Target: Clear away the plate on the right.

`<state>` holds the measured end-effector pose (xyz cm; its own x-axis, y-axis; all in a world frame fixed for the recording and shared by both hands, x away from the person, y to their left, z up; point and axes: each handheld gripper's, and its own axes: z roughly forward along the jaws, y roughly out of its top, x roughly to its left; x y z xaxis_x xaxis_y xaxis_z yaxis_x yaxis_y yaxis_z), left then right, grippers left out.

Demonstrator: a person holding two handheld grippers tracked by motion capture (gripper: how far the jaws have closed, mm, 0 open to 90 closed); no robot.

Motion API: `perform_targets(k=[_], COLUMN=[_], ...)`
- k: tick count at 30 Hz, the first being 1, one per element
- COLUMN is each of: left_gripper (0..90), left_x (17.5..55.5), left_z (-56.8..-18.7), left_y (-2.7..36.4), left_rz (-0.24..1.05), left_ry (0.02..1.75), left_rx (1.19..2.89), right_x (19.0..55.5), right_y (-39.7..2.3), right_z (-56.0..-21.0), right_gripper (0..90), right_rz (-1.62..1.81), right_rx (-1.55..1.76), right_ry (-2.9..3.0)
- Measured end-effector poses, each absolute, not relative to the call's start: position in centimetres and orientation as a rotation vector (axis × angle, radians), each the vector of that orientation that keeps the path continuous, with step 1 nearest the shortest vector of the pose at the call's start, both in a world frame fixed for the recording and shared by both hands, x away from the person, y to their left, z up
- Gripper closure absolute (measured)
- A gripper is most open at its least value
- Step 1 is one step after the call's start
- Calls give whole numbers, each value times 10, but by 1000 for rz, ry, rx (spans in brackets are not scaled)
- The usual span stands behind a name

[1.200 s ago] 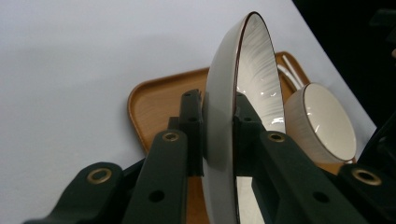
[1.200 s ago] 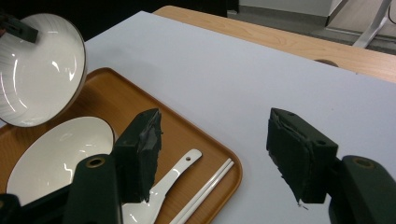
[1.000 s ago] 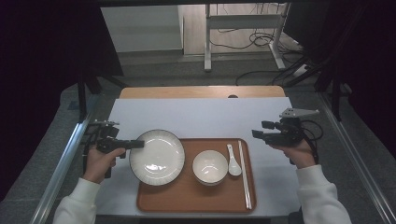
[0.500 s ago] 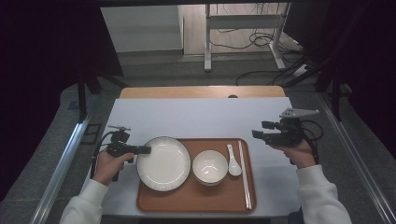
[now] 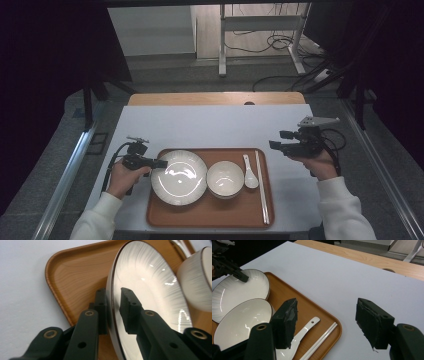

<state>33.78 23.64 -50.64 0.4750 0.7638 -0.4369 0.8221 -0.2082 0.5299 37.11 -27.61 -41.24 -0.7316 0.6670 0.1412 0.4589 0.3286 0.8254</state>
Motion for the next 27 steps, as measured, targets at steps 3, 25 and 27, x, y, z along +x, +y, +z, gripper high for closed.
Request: perform_targets(k=[3, 25, 27], left_gripper=[724, 199, 199], left_x=[338, 326, 325], left_z=[-508, -493, -489], left_y=[235, 226, 228], left_rz=[-83, 10, 29], left_ry=[1312, 1240, 1240], left_rx=[2019, 2120, 2109], right_x=[371, 371, 371], right_y=[-276, -275, -275], right_z=[-413, -414, -414], right_gripper=[341, 340, 340], right_rz=[1357, 1346, 1347], right_rx=[1022, 1021, 1017], right_ry=[2372, 2381, 2381])
